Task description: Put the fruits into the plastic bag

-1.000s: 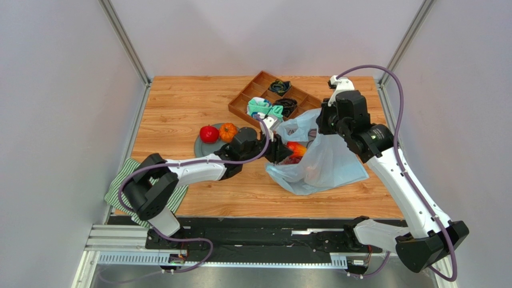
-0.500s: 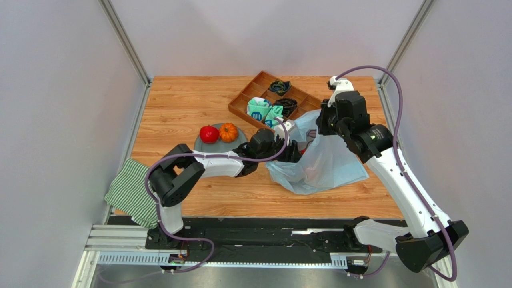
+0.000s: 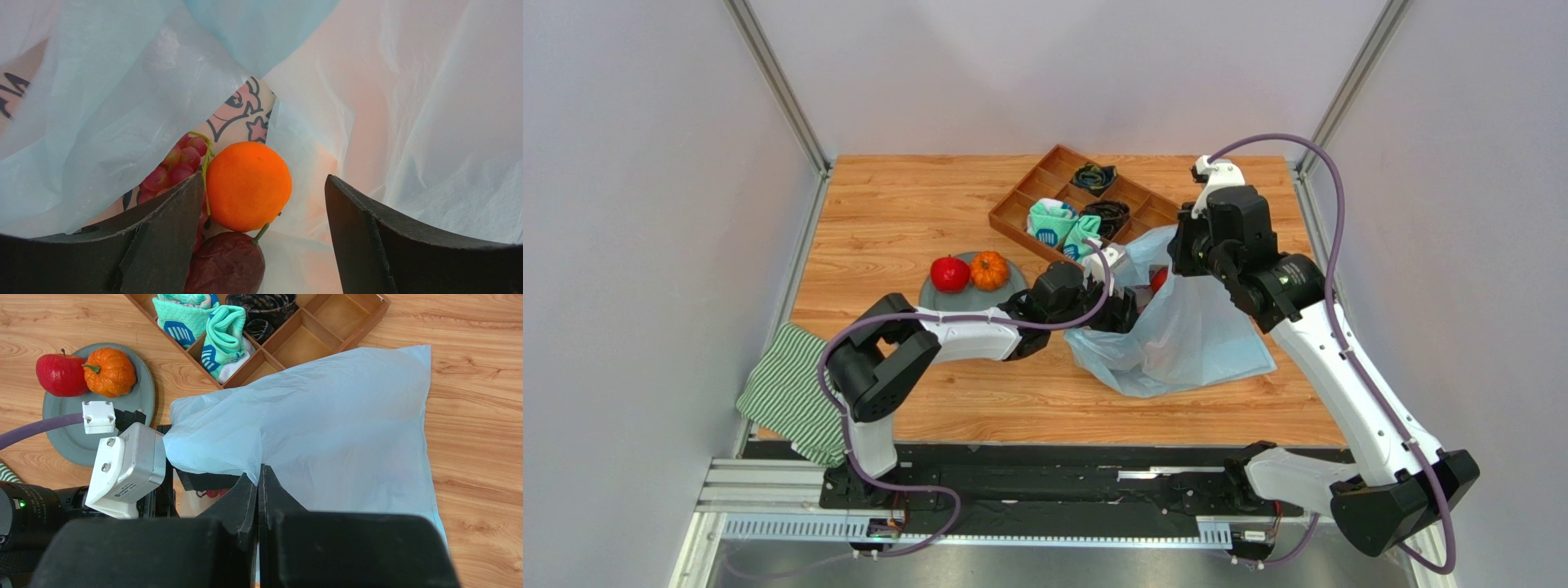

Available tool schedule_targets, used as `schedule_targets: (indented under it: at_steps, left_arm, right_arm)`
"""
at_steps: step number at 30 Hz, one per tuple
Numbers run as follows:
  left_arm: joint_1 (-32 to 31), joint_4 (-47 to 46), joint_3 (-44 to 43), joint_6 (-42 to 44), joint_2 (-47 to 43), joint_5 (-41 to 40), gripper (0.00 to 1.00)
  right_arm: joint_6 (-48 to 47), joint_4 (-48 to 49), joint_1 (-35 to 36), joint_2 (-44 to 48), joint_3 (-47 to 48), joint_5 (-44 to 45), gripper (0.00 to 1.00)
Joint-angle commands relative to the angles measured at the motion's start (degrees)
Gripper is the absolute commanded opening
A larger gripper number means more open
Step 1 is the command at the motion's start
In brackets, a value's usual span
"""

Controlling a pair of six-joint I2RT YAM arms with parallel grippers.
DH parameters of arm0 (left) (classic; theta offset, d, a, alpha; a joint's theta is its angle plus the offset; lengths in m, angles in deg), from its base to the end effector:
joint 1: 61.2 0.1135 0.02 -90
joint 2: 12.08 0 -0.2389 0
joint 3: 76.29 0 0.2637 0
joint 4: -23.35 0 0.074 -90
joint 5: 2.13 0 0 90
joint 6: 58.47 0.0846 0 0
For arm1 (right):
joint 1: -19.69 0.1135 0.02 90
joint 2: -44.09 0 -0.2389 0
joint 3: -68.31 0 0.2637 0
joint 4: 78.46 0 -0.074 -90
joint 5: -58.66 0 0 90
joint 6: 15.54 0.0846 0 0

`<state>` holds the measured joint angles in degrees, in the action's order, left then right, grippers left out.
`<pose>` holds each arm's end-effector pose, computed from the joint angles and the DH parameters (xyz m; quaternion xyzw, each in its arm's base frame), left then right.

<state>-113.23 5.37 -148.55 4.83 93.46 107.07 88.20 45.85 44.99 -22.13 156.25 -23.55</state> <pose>0.2567 -0.3742 0.1584 0.2706 0.7426 -0.4819 0.3784 0.2757 0.1176 0.3415 -0.0570 0.8795 0.1001 0.4617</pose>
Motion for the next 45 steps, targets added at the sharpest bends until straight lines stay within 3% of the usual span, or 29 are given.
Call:
schedule_targets:
  at_steps: [1, 12, 18, 24, 29, 34, 41, 45]
  left_arm:
    - [-0.09, -3.49, -0.48, 1.56, -3.58, 0.4, 0.81]
    - [-0.09, -10.79, 10.84, 9.2, -13.59, 5.15, 0.81]
    - [0.44, -7.19, 18.58, 13.34, -22.56, -1.26, 0.81]
    - [4.91, -2.98, 23.25, 14.13, -30.03, -6.27, 0.81]
    - [10.54, 9.46, 20.63, 14.39, -32.76, -17.16, 0.78]
    - [13.17, 22.95, 12.18, 16.68, -30.22, -29.73, 0.74]
    - [21.61, 28.14, 7.79, 13.61, -26.79, -29.05, 0.63]
    - [24.08, 34.02, 0.68, 12.46, -20.65, -27.29, 0.6]
  right_arm:
    - [0.68, 2.29, -0.16, 0.56, 0.28, -0.32, 0.0]
    - [0.5, 2.2, -0.08, 1.09, 0.1, 0.12, 0.0]
    - [0.5, 2.11, -0.16, 1.18, 0.01, 0.03, 0.0]
    - [0.85, 2.2, -0.25, 1.18, -0.16, -0.32, 0.0]
    - [0.94, 2.11, -0.07, 1.18, -0.16, -0.41, 0.0]
    - [0.94, 2.03, -0.25, 1.09, -0.08, -0.41, 0.0]
    - [1.03, 1.94, -0.16, 1.0, -0.08, -0.32, 0.0]
    - [0.94, 2.03, -0.07, 0.91, 0.01, -0.32, 0.0]
